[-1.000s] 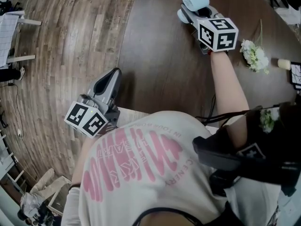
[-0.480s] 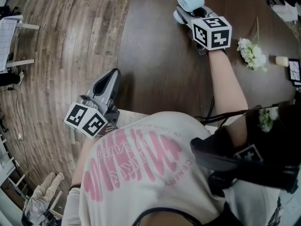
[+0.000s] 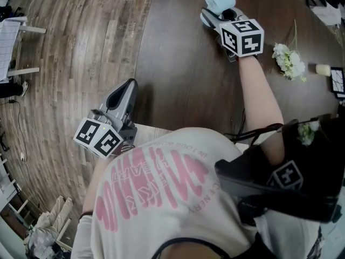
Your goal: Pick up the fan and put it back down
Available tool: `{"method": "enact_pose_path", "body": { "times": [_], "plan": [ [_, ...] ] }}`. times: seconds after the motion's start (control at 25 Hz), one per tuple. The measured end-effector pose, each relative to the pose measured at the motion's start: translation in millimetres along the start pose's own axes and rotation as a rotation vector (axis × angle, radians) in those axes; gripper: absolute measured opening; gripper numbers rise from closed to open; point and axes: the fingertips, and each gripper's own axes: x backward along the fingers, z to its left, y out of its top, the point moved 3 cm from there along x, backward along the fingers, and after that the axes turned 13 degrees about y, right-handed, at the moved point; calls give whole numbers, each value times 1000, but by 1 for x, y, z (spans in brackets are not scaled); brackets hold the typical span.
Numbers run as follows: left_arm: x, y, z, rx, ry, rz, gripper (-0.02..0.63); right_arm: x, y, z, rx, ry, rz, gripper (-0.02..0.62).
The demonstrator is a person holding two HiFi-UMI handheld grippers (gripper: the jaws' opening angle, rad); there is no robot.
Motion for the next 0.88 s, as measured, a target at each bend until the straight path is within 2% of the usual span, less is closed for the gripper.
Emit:
{"method": "enact_pose_path", "body": {
  "times": [0.2,0.24,0.32,0.6,0.88],
  "plan": [
    [1,-2,1,9,7,-6,20,0,-8,-2,-22,-12,-10,183],
    [2,-2,1,9,8,-7,19,0,-8,-3,-31,-13,-21,200],
    [3,-1,2,6,11,-12,20,1,-4,-5,-40,-21,-35,276],
    [12,-2,7,29,32,-33,18,16,6,2,-10,-58,-41,263],
    [24,2,7,31,49,-64,20,54,10,14,-42,-97,-103,262]
  ]
}}
